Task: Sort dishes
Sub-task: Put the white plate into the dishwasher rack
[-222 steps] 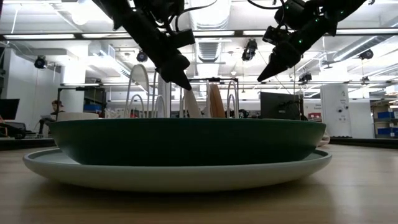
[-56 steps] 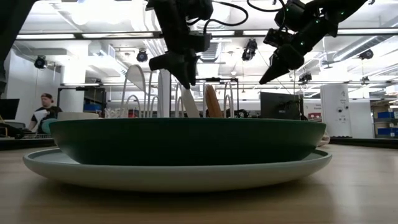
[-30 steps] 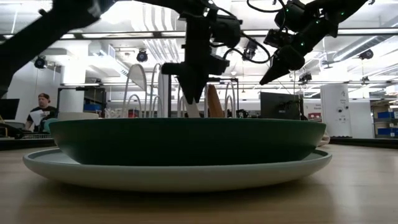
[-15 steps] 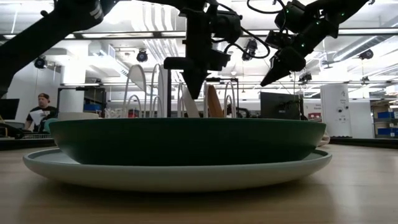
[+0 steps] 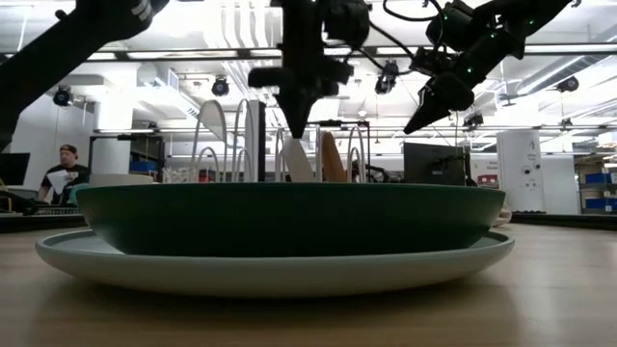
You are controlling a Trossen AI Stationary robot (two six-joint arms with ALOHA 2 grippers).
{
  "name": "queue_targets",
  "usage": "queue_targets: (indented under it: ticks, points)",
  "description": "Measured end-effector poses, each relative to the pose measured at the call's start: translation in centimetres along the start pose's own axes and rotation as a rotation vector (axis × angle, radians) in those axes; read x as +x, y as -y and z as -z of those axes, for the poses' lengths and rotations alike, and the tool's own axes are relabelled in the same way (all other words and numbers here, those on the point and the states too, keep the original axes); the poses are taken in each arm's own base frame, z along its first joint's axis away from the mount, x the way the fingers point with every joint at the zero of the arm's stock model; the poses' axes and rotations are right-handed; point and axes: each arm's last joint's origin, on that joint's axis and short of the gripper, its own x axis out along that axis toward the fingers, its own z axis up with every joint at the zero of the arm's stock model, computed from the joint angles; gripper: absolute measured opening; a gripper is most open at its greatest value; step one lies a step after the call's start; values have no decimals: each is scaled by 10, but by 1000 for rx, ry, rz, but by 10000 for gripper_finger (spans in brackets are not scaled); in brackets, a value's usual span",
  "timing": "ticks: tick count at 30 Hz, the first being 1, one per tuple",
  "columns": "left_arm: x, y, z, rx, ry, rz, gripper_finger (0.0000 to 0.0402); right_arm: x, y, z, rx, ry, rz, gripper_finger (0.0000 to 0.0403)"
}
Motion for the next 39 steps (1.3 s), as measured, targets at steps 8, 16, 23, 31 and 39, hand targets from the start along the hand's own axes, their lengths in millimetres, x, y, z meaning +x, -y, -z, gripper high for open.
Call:
queue_targets:
  ticks: [8, 16, 23, 31, 39]
  points:
    - [-53, 9, 20, -112, 107, -76, 0, 0, 1, -1, 122, 21, 10, 0]
    - [-119, 10, 58, -218, 313, -236, 0, -3, 3, -29, 345, 284, 35, 0]
    - [-176, 8, 99, -320, 542, -432, 0, 17, -8, -66, 302, 316, -42, 0]
    - [-216, 11, 140, -397, 687, -582, 0, 61, -3, -114, 266, 240, -95, 0]
    - [-235, 16, 173, -476, 729, -641, 0, 108, 9, -142, 249, 150, -90, 0]
